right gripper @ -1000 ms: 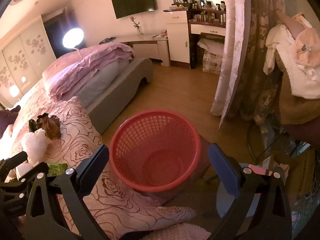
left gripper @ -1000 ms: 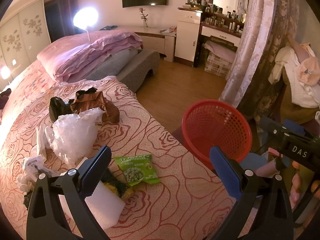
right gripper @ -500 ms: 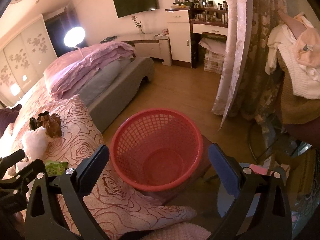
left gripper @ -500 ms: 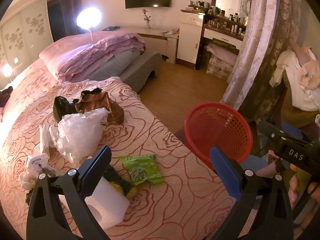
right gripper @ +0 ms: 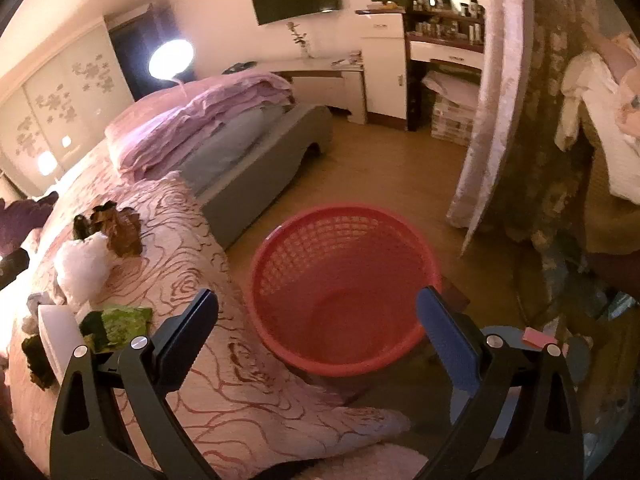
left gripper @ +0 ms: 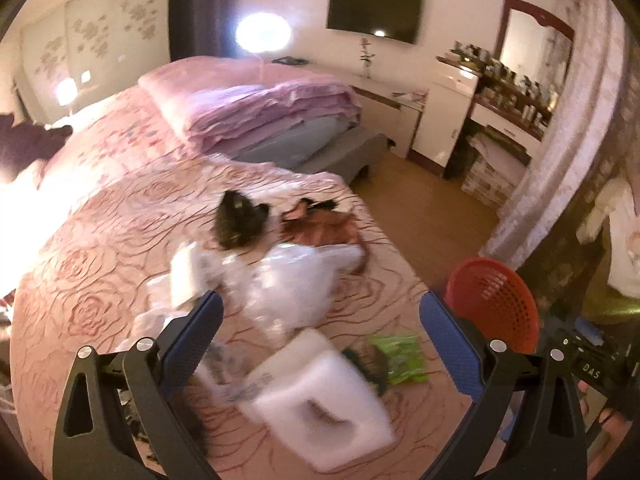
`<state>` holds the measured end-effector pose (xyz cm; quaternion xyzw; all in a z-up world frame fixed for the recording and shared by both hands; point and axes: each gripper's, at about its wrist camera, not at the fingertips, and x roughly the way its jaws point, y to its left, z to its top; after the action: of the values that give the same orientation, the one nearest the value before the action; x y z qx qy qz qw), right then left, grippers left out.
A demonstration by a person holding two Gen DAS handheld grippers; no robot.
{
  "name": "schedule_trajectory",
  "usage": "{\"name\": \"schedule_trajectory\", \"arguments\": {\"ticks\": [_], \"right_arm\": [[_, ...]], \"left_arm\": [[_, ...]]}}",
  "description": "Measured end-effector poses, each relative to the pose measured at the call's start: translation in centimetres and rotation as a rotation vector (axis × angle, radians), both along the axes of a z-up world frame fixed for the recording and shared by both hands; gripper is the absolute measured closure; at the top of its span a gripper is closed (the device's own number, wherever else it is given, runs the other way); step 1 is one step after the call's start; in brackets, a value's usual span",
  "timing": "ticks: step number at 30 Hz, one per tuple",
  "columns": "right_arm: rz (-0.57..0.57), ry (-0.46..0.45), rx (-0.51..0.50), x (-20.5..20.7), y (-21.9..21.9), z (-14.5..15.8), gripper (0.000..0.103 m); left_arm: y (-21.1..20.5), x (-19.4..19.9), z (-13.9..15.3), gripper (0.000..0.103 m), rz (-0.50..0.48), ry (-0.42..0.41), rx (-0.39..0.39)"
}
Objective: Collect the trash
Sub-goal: 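Grasp the white foam block with the left tool and lift it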
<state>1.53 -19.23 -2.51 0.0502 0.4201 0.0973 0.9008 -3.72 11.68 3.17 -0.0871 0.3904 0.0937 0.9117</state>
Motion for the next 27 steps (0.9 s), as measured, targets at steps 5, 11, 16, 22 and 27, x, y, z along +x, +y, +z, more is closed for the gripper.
{"name": "schedule_trajectory", "arguments": {"ticks": [5,11,16,22,27], "right_arm": [[0.033,0.014,0.002,0.1,0.9,-0.3,0.007],[0.076,0.031,-0.008,0.0,2.1,-0.8,0.007],[0.118,0.030,-0.021,0.0,3.4,-0.7,0.007],[0.165,0.042,-0.039,0.0,4.8,-1.0,0.007],[0.224,0.054,-0.037,0.0,6.5,-1.1,0.007]], "left_arm": [[1.1,-1.7,-0.8,0.008,0.011,0.027,-0.028],[0.0,-2.7,-4.1,0.008,-0.011,0.111,-0.072],[-0.4,-3.0,-6.1,0.010,-0.012,0.146,-0.102],[-0.7,-3.6,-6.7,0.025,-0.036,0.123,-0.126],[-0.5,-4.5,-6.4,0.027,-0.051,0.084,-0.130]]}}
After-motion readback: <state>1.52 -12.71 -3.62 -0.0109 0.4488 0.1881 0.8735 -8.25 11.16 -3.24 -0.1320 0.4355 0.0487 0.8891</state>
